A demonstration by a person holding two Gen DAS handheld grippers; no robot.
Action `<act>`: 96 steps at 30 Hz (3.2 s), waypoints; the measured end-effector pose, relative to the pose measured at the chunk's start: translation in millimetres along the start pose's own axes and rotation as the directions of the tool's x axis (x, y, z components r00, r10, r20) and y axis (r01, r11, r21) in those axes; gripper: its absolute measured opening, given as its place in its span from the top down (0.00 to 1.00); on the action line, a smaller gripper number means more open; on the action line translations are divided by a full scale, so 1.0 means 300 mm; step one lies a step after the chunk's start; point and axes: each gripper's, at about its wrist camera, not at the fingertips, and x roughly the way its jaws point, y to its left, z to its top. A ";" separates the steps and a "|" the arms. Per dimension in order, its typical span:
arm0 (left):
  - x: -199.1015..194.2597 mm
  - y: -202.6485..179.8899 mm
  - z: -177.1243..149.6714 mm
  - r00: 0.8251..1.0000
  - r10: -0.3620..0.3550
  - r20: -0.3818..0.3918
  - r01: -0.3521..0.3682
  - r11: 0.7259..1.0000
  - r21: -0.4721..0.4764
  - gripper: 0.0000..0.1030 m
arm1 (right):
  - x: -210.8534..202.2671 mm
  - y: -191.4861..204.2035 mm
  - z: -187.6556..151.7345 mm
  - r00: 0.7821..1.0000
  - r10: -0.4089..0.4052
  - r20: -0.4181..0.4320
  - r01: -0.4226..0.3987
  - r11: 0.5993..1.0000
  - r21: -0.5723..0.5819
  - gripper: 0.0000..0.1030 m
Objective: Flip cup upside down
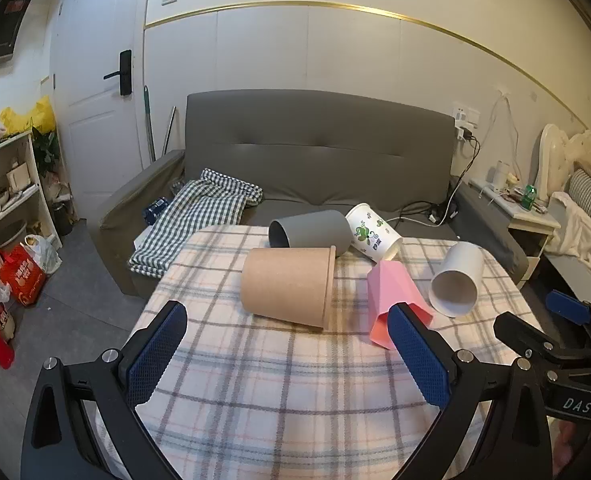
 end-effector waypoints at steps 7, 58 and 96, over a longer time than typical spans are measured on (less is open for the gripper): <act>0.016 0.024 0.043 1.000 0.009 -0.030 -0.010 0.999 -0.037 0.00 | 0.011 0.042 0.032 0.999 0.033 -0.007 -0.033 0.998 -0.056 0.00; 0.052 0.125 0.289 0.998 0.052 -0.023 -0.053 0.998 -0.029 0.00 | 0.230 0.034 0.541 0.958 0.044 -0.284 -0.109 0.970 -0.218 0.44; 0.016 0.089 -0.145 0.978 0.074 -0.197 -0.070 0.997 0.029 0.00 | 0.084 0.176 -0.112 0.964 0.030 -0.266 -0.018 0.999 0.046 0.11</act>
